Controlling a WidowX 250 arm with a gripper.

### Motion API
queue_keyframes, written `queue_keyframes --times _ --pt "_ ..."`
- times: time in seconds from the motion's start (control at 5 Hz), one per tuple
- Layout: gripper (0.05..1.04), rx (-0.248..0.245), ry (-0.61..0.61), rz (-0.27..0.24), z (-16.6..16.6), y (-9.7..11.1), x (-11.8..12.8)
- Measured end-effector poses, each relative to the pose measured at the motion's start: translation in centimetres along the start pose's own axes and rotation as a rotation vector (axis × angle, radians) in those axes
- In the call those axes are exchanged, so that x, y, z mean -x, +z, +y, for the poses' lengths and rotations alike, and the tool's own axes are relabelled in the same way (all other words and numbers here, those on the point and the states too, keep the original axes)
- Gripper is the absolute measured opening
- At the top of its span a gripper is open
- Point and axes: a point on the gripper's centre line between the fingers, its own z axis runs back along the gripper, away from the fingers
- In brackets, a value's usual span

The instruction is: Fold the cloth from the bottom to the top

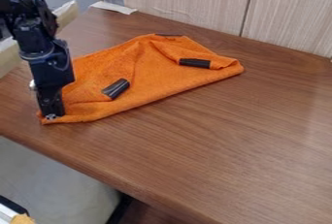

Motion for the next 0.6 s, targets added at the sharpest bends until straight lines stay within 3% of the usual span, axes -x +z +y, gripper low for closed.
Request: queue_keyframes --times 0.2,0.6 --pt "0.068 0.034 -0.009 -0.032 0.0 0.5 -0.7" --pt "0.068 0.045 -0.083 -0.149 0.7 5.0 -3.9"
